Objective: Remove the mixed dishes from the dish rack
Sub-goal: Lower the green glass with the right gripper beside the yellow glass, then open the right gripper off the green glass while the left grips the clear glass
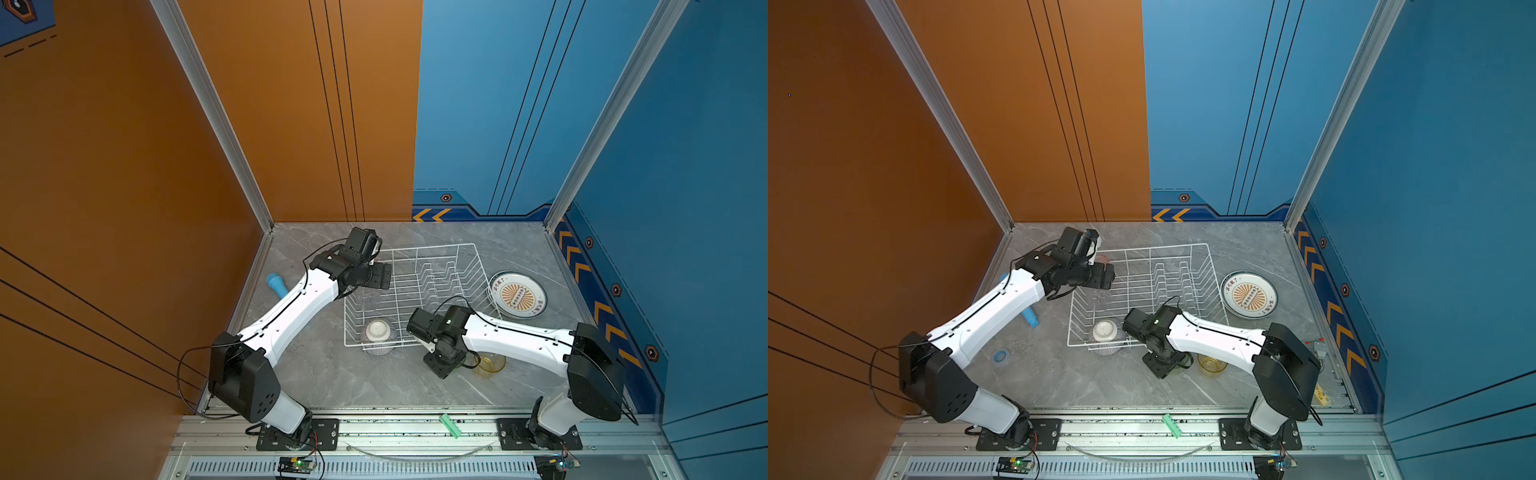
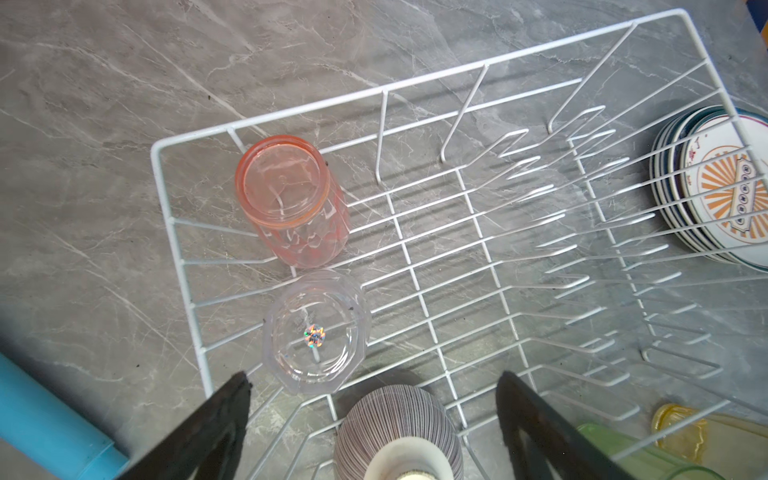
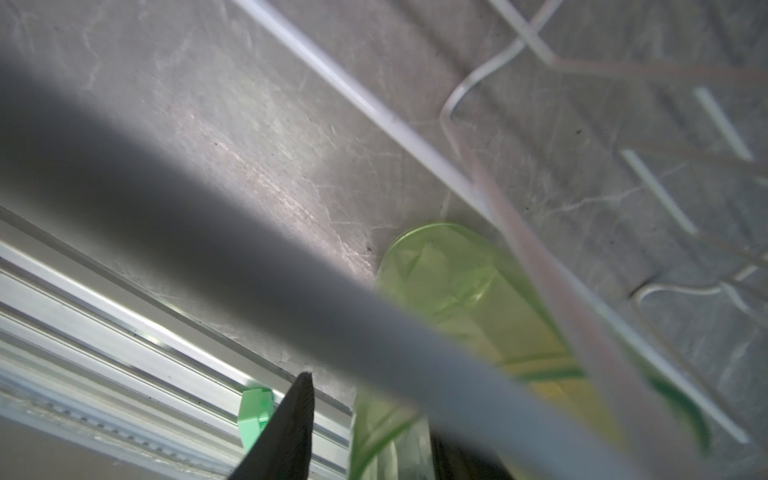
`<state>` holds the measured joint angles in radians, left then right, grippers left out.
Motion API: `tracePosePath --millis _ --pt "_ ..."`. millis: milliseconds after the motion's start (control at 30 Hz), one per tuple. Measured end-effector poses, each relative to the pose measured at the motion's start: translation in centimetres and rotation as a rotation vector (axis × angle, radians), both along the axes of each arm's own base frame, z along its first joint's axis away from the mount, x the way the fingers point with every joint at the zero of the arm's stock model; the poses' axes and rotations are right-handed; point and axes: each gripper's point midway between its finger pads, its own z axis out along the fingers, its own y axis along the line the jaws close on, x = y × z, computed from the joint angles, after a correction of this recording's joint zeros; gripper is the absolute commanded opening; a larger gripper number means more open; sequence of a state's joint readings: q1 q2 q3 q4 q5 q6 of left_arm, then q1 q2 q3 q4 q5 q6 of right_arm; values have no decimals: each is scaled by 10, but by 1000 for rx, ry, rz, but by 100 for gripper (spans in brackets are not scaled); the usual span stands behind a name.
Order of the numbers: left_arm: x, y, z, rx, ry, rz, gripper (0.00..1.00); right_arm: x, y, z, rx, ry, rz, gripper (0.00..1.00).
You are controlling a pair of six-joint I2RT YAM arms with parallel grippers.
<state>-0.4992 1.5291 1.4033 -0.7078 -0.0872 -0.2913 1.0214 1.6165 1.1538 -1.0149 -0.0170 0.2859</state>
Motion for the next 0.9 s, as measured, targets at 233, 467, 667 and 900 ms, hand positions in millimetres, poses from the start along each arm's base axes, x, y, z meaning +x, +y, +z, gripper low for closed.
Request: tracePosePath --millis 233,467,667,900 --pt "3 12 -10 84 24 35 94 -2 -5 37 93 -56 -2 71" --pt "-2 17 -31 147 92 41 96 8 -9 102 305 -173 -48 81" --pt "2 17 -59 190 168 42 95 18 -20 130 411 -236 -106 81" --pt "14 21 -86 221 236 59 95 23 -25 133 440 -251 -134 81"
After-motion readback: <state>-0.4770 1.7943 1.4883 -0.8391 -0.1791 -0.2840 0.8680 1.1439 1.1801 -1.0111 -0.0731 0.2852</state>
